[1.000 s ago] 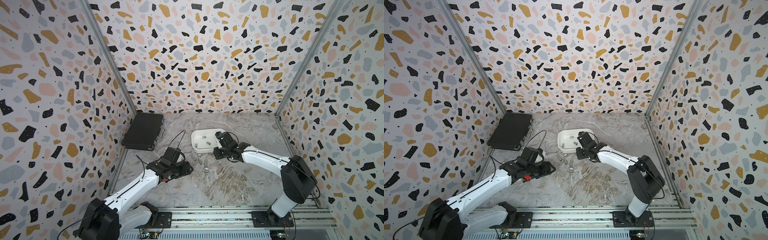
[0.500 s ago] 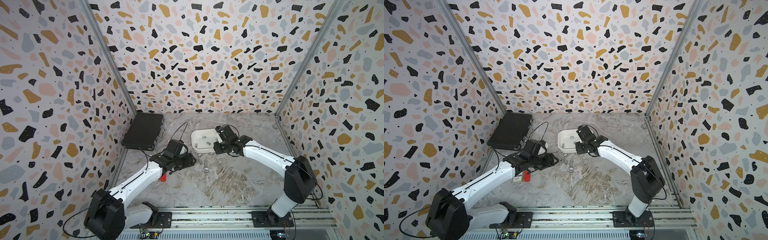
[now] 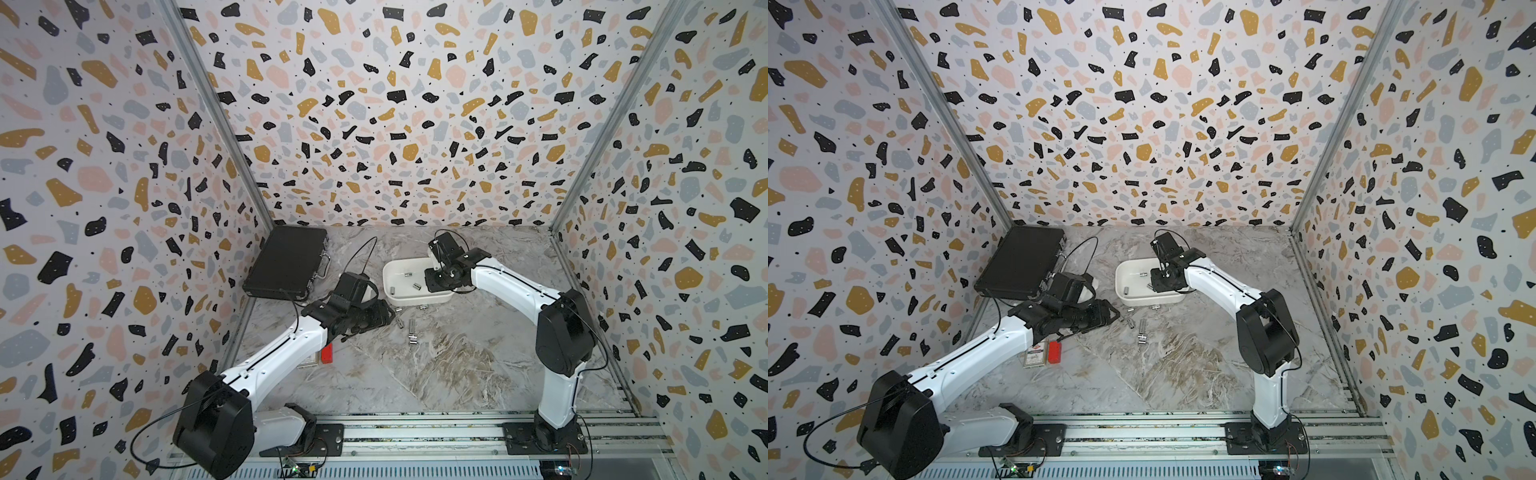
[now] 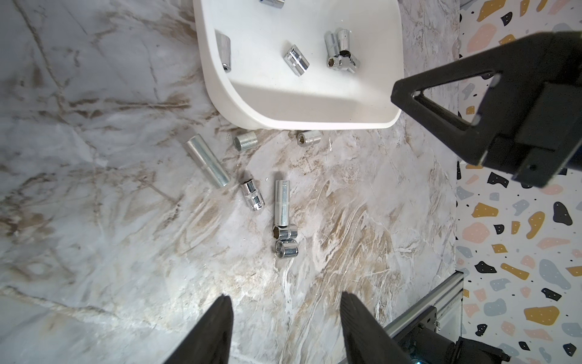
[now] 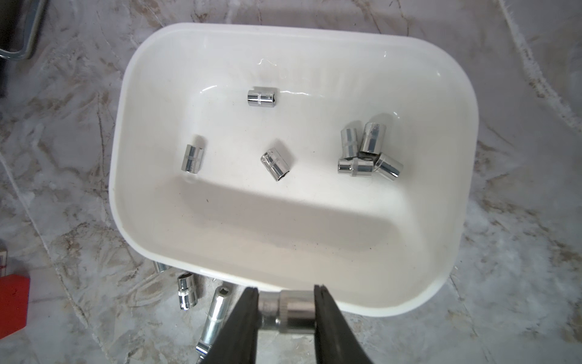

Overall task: Put the socket on the desktop into the storage box
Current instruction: Place the socket head in the storage box.

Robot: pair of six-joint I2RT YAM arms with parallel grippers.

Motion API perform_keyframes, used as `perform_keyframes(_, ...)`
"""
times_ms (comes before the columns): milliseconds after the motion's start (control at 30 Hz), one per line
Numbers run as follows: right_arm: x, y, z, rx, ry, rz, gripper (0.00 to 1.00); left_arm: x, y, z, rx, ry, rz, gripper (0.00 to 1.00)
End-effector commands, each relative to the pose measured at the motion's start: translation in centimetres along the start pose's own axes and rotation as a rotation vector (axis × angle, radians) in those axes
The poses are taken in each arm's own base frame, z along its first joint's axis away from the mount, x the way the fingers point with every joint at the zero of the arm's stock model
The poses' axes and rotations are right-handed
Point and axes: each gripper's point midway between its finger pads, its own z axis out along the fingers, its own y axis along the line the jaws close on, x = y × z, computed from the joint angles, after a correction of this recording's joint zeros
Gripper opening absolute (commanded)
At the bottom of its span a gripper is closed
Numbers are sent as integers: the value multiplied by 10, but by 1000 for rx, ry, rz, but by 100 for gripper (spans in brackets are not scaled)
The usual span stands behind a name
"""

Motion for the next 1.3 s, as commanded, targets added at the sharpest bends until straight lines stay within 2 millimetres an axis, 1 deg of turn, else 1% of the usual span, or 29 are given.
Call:
perform_keyframes(0, -8, -1, -4, -2, 30, 23, 32, -13, -4, -4, 2, -34, 25, 59)
perform_keyframes(333, -26, -4, 21, 2, 71, 44, 32, -10, 5, -5, -18, -30, 11, 59)
perform_keyframes(567, -29, -9, 43, 14, 107, 54, 33, -4, 12, -6, -33, -24, -1, 59)
perform_keyframes(833, -29, -10, 63, 15, 135, 69, 33, 0, 19, -6, -49, -20, -12, 59)
perform_keyframes(1067, -28, -10, 73, 17, 149, 73, 35, 1, 22, -6, -56, -17, -17, 59)
perform_keyframes(1267, -26, -10, 75, 17, 157, 75, 38, 3, 26, -4, -63, -13, -19, 59)
